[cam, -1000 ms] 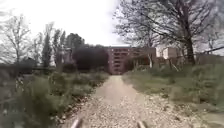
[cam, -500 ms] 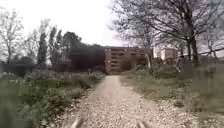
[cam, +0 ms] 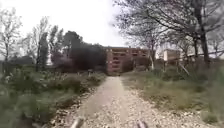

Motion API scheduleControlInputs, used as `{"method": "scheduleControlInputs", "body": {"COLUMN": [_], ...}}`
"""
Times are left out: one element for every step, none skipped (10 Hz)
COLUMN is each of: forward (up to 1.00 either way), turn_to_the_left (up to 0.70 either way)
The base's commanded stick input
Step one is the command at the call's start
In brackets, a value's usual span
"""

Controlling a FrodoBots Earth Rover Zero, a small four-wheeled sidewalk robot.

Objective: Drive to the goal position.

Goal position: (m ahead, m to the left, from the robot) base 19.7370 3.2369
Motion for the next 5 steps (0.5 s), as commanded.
{"method": "scheduleControlInputs", "body": {"forward": [1.00, 1.00, 1.00, 1.00, 1.00], "turn_to_the_left": [0.00, 0.00, 0.00, 0.00, 0.00]}}
